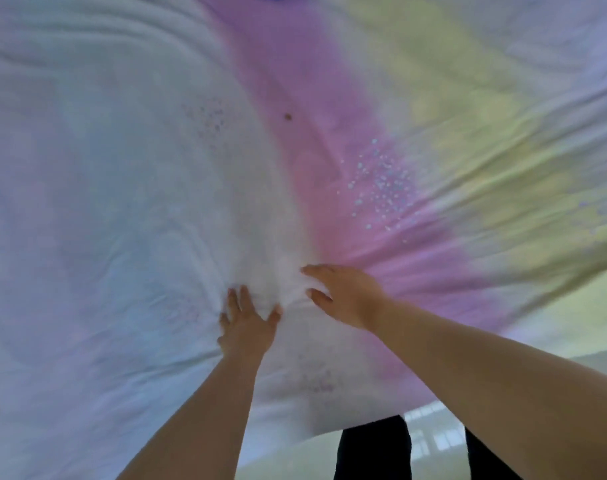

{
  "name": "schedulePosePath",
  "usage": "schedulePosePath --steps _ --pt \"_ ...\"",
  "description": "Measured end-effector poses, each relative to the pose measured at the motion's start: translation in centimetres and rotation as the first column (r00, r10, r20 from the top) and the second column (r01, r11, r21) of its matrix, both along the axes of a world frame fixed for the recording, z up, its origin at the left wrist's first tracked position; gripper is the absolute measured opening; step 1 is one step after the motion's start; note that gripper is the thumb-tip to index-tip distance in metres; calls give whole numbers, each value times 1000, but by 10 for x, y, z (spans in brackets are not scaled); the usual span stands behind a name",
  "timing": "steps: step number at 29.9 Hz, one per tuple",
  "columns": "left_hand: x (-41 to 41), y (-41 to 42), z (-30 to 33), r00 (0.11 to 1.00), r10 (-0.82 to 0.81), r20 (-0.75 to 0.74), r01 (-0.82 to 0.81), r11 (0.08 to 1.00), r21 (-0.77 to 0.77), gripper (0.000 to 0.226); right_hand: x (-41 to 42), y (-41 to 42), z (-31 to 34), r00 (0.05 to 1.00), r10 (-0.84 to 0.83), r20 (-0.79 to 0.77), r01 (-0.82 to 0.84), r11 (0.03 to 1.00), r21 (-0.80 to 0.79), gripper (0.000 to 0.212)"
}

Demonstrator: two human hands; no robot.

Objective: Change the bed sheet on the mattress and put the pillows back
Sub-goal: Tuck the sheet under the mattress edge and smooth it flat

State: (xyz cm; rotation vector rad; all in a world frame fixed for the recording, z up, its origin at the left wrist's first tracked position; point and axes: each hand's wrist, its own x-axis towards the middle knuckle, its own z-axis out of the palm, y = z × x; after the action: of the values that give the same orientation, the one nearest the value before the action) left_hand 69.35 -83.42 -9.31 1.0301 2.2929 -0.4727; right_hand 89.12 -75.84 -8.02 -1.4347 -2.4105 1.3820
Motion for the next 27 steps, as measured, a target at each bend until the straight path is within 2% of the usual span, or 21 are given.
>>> schedulePosePath --steps 3,5,8,10,14,16,18,20,21,22,23,24,25,26,27 --pt "-7 23 17 987 -157 -45 161 982 95 73 -6 26 -1 982 -176 -72 186 967 176 53" --pt "-8 50 22 981 -195 -9 194 973 124 71 1 57 -6 978 -207 -11 202 944 262 57" --pt "-11 102 26 978 -204 34 196 966 168 69 10 122 -11 968 -209 136 158 936 316 63" --pt "-11 144 25 967 -251 43 237 949 209 71 15 171 -11 953 -253 168 180 916 358 66" --pt "-3 224 17 929 -367 46 343 902 263 74 32 263 -17 859 -501 103 430 816 388 67" --pt "5 258 9 894 -447 33 420 861 287 71 45 301 -22 763 -644 58 567 709 419 65" --pt "13 288 2 898 -437 53 397 857 329 63 63 339 -28 582 -812 47 725 544 423 63" --pt "14 314 0 947 -301 115 228 879 419 56 74 372 -33 325 -942 87 883 335 329 65" --pt "10 324 0 964 -221 146 127 869 478 54 68 385 -38 263 -955 136 915 291 280 67" --pt "3 335 1 972 -154 180 35 845 534 52 51 393 -43 310 -932 190 894 354 276 69" --pt "-6 344 3 972 -105 211 -39 813 581 50 24 395 -48 450 -863 232 806 504 310 69" --pt "-17 353 5 971 -74 229 -87 781 619 48 -12 389 -54 633 -734 246 646 675 356 68" --pt "-29 363 6 971 -56 231 -110 754 648 47 -53 376 -59 806 -539 245 424 815 395 65" --pt "-41 371 7 975 -45 218 -114 738 665 46 -95 353 -61 926 -289 243 175 899 402 62" --pt "-52 379 6 980 -42 194 -100 740 666 46 -132 321 -60 971 -7 240 -82 929 362 60"
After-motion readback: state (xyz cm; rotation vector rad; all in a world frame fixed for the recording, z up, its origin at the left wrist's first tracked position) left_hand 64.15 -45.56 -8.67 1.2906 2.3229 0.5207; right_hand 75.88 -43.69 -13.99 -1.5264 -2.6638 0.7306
